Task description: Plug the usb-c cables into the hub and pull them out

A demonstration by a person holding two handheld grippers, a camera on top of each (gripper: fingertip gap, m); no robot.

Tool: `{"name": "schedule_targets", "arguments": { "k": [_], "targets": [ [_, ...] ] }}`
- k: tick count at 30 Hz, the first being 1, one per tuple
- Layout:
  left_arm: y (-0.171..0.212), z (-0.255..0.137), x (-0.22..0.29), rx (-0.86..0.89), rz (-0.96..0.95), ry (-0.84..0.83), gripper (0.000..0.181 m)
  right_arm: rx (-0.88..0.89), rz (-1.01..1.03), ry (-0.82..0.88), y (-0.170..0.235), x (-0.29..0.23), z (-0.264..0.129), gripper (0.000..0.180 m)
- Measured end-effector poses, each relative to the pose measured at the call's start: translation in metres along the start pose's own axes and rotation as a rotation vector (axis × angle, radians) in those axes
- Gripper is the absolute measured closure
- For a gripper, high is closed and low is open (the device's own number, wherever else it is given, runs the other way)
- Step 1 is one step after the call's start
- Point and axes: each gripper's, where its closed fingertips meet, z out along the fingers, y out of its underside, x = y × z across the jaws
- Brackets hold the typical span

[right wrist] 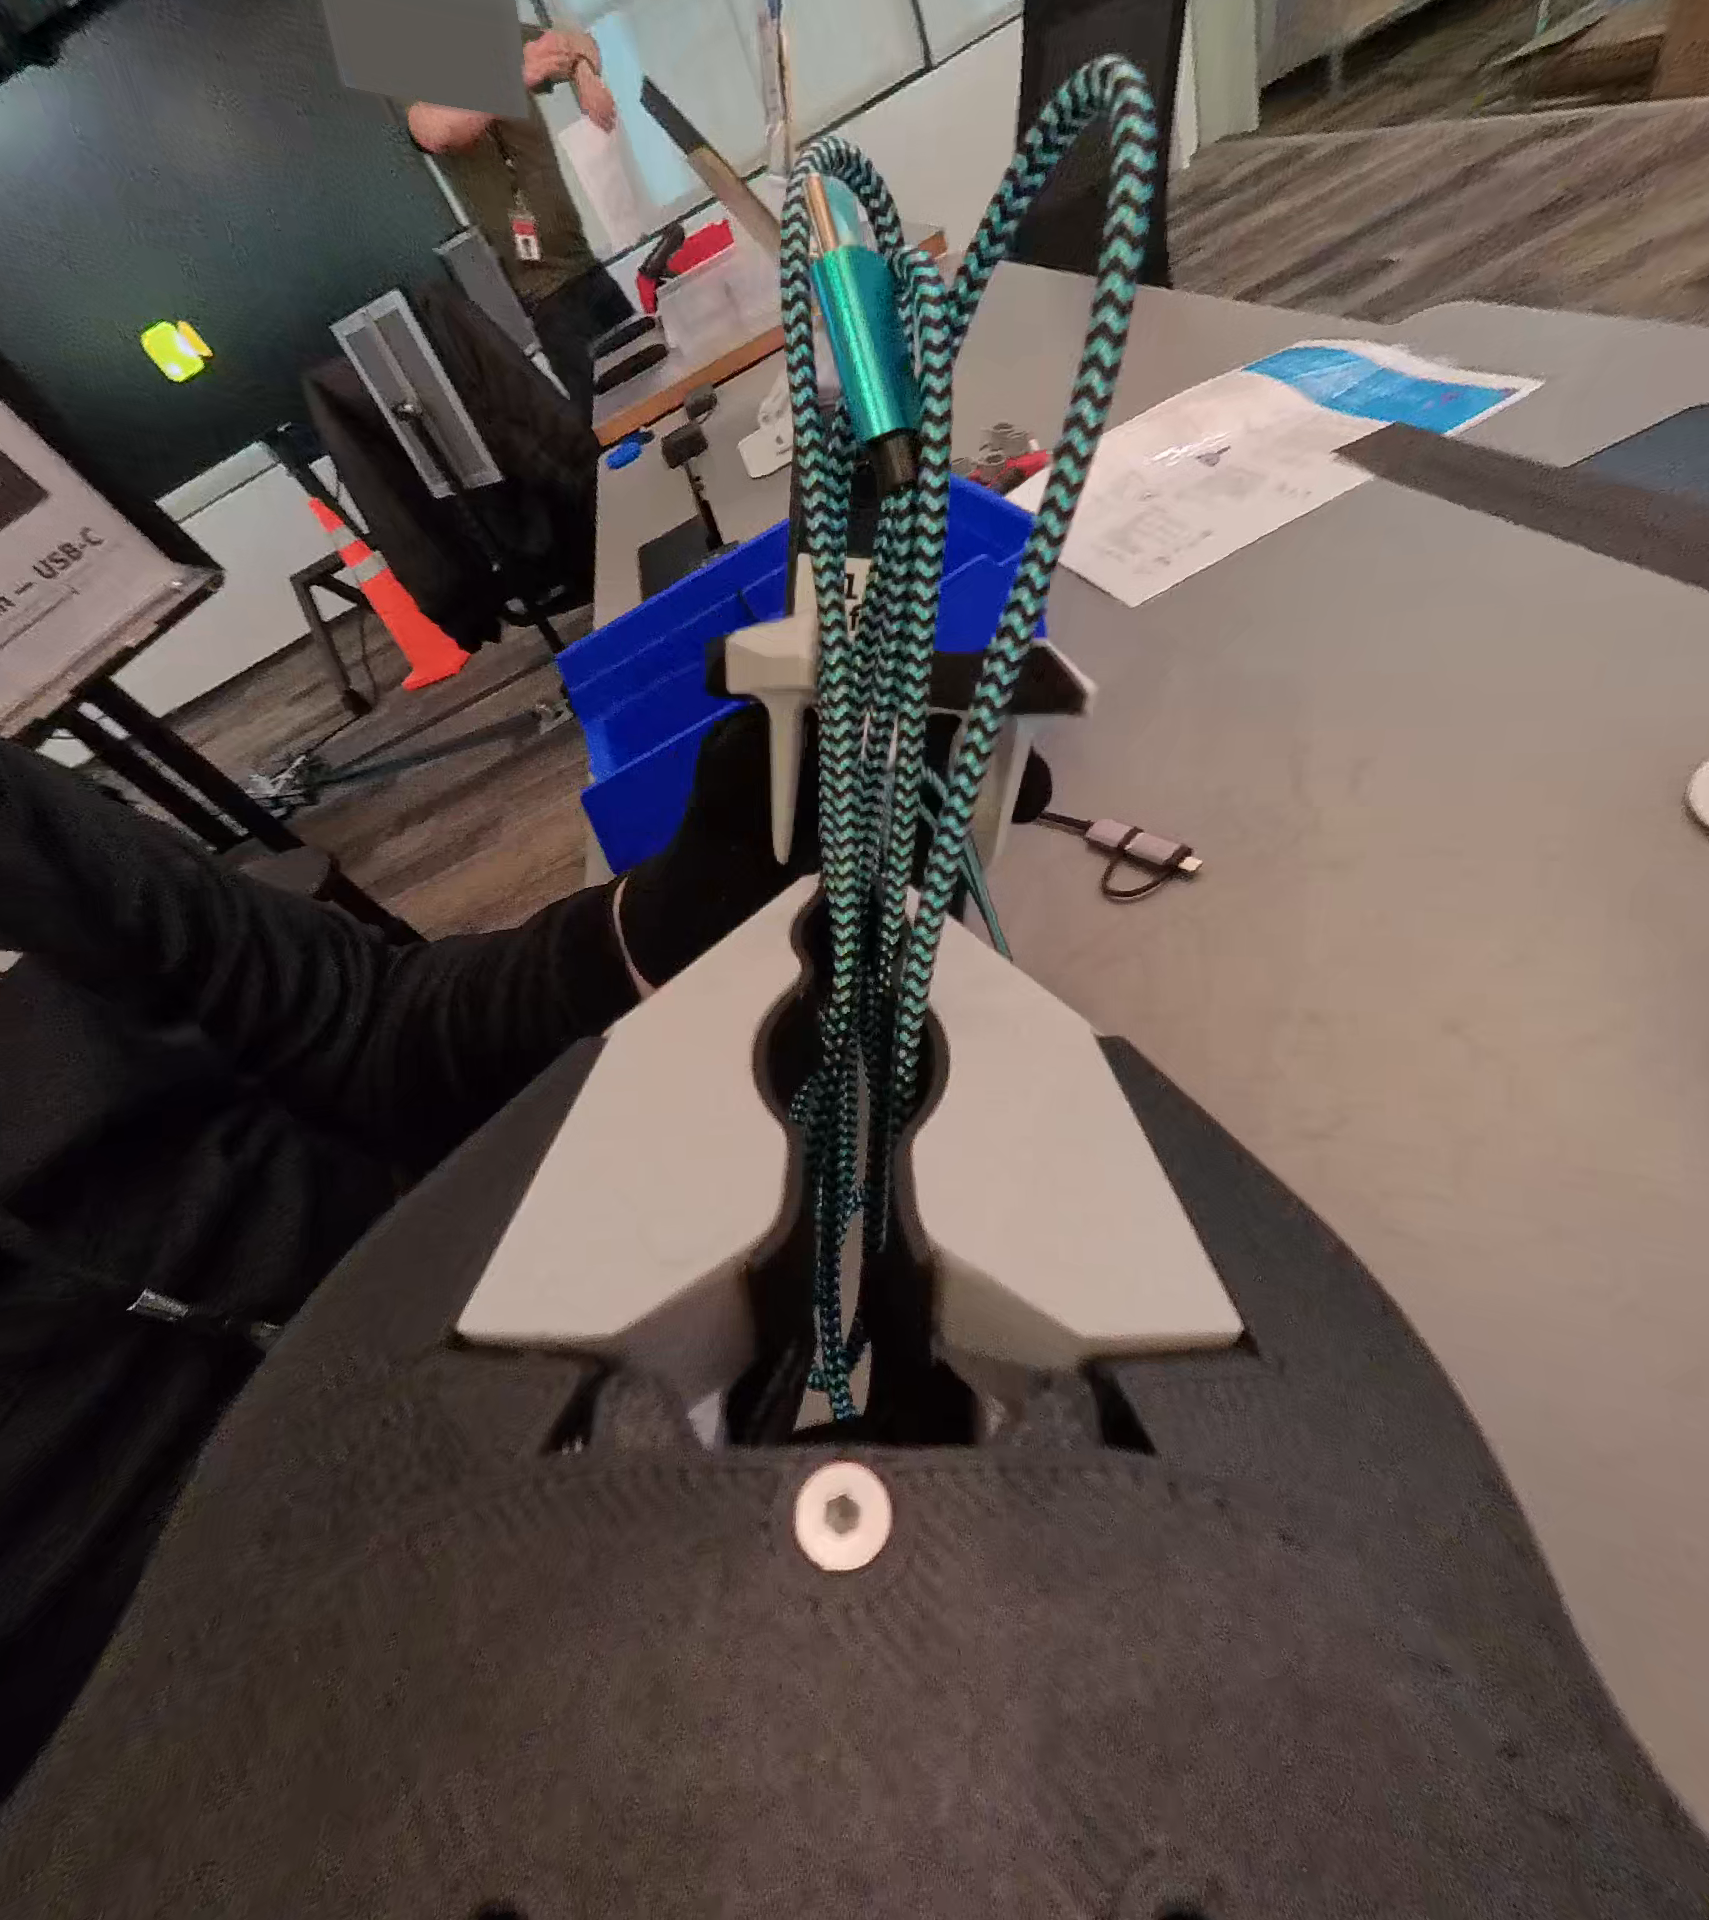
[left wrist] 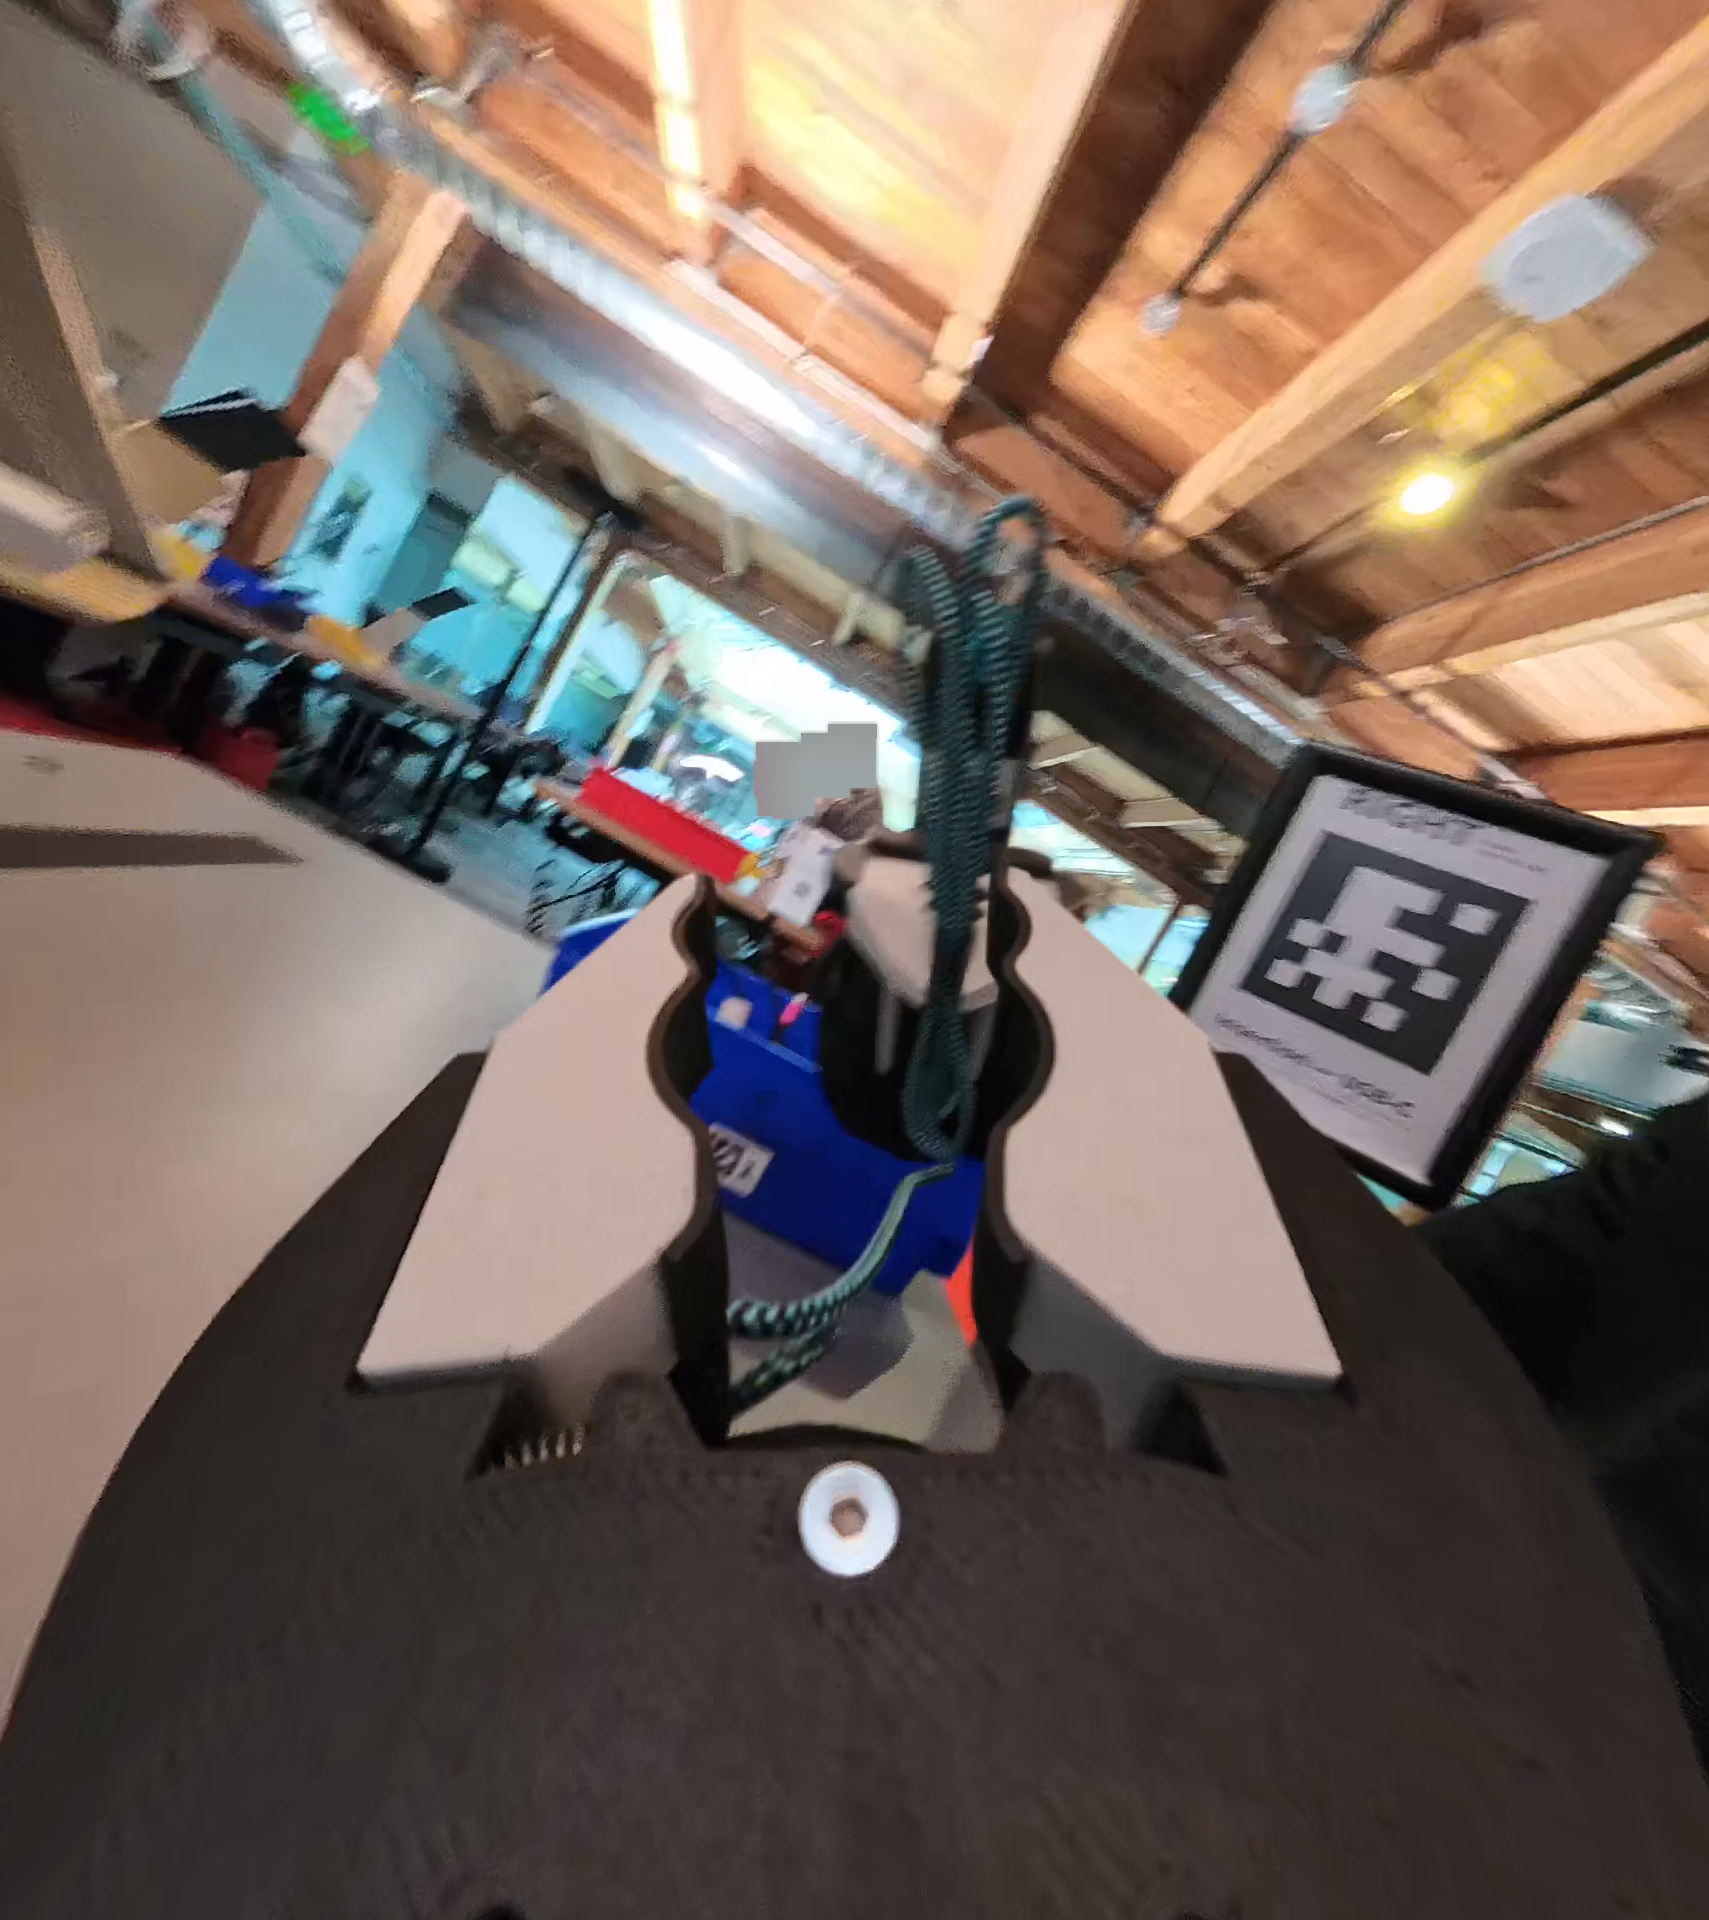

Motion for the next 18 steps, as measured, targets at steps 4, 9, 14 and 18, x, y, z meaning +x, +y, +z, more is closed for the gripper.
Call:
{"name": "schedule_targets", "arguments": {
  "k": [4,9,14,18],
  "targets": [
    [0.008,-0.004,-0.012,-0.061,-0.016,-0.048,0.155,-0.028,-0.01,0.06,-0.004,0.007,-0.005,0.177],
    [0.006,-0.01,-0.029,-0.04,-0.053,-0.132,0.153,-0.228,-0.024,0.128,0.024,0.017,-0.001,0.176],
    [-0.032,-0.04,-0.04,0.111,0.043,-0.29,0.139,-0.501,-0.041,0.183,0.079,0.033,0.013,0.177],
    [-0.02,-0.037,-0.038,-0.082,0.195,-0.373,0.139,-0.735,-0.104,0.17,0.123,0.042,0.02,0.177]
  ]
}}
